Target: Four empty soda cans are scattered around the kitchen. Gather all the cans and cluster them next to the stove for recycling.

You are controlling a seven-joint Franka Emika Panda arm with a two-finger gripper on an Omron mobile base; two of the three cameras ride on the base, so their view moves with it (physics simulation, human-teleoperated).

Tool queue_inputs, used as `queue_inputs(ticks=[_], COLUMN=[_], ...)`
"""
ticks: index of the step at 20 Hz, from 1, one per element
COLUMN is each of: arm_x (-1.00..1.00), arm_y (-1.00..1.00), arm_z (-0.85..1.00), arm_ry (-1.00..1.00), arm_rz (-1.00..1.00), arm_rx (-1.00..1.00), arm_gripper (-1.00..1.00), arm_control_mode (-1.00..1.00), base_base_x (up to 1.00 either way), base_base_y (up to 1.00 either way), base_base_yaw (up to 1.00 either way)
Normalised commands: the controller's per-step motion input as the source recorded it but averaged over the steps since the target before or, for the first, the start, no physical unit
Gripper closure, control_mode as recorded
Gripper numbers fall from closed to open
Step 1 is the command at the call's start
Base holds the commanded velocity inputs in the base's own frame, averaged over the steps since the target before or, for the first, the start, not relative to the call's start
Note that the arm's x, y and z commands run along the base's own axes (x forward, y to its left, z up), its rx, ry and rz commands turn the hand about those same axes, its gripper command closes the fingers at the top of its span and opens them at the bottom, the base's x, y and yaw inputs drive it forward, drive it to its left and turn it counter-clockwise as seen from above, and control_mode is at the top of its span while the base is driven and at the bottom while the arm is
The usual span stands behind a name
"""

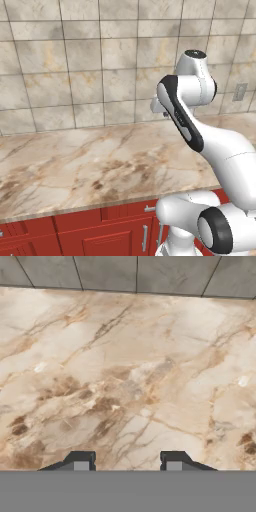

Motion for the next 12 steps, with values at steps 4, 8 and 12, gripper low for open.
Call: queue_inputs(ticks=[4,8,12], arm_x=[-0.04,-0.35,-0.58], arm_y=[0.0,-0.06,-0.16], arm_z=[0.0,0.0,0.0], arm_ry=[0.0,-0.03,-0.1], arm_rz=[0.0,0.0,0.0], arm_rx=[0.0,0.0,0.01], arm_gripper=[-1.0,-1.0,-1.0], arm_control_mode=[-1.0,-1.0,-1.0], base_base_x=[0.0,0.0,0.0], base_base_y=[0.0,0.0,0.0], base_base_yaw=[0.0,0.0,0.0])
